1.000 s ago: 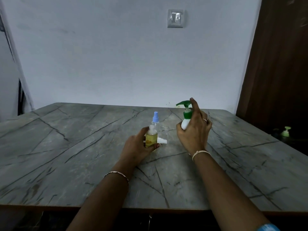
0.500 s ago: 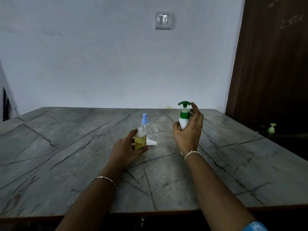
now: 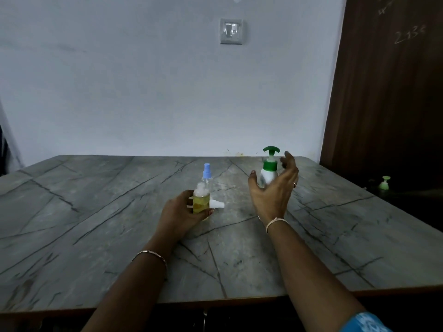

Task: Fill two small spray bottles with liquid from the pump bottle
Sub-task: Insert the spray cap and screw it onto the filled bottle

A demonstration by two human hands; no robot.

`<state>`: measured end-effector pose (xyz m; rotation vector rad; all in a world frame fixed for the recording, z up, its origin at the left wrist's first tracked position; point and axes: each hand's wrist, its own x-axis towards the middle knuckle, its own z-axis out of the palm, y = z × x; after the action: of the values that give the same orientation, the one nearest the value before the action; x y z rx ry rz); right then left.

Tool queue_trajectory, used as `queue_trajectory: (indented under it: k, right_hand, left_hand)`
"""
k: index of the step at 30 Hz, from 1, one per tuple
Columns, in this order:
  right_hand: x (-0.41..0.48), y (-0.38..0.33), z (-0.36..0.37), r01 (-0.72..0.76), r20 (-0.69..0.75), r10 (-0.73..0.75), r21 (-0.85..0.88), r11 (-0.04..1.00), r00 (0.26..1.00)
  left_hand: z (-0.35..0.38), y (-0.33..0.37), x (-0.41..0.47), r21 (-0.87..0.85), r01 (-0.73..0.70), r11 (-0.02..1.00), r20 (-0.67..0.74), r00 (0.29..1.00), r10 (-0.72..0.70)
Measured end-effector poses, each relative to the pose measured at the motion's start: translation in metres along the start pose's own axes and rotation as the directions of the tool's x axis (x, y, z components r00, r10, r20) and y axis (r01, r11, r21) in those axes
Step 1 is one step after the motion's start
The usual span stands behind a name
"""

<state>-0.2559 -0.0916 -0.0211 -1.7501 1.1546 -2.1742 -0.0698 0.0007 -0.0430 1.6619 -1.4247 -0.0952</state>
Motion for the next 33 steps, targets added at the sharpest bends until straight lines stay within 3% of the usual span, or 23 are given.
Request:
queue_trajectory:
  k: [4,8,11,14,17,19,25,33]
  right_hand:
    - [-0.005,-0.01,0.002,0.21,-0.024,-0.218,-0.183,0.96,0.976]
    - [-0.013,-0.022,0.006,0.47,0.132,-0.452,-0.214,0.856,0.882]
    - [-0.021,-0.03,0.014,0.552,0.263,-0.507,-0.138,0.822,0.821]
    - [-0.028,-0.028,0.023,0.532,0.468,-0.47,0.0,0.847,0.748]
    - [-0.032,-0.019,0.03,0.518,0.671,-0.358,-0.045,0.854,0.649]
    - [-0.035,-0.015,0.033,0.484,0.737,-0.267,-0.093,0.87,0.621]
    - [-0.04,-0.016,0.04,0.407,0.779,-0.049,-0.272,0.872,0.625]
    - [-0.043,-0.012,0.042,0.414,0.777,-0.004,-0.33,0.849,0.629]
  left_hand:
    - [0.0,-0.001,0.0,-0.022,0.04,0.999,-0.04,0.998,-0.041]
    - [-0.004,-0.003,0.0,-0.003,0.097,0.995,-0.115,0.989,-0.097]
    - [-0.009,-0.004,0.0,0.036,0.163,0.986,-0.159,0.975,-0.156]
    - [-0.012,-0.007,-0.001,0.06,0.194,0.979,-0.194,0.964,-0.179]
    - [-0.011,-0.009,-0.001,0.047,0.206,0.977,-0.209,0.959,-0.192]
    - [-0.01,-0.009,0.0,0.03,0.205,0.978,-0.211,0.958,-0.195]
    - [-0.009,-0.01,0.002,0.01,0.206,0.978,-0.187,0.962,-0.201]
    - [-0.01,-0.011,0.004,-0.03,0.196,0.98,-0.171,0.965,-0.198]
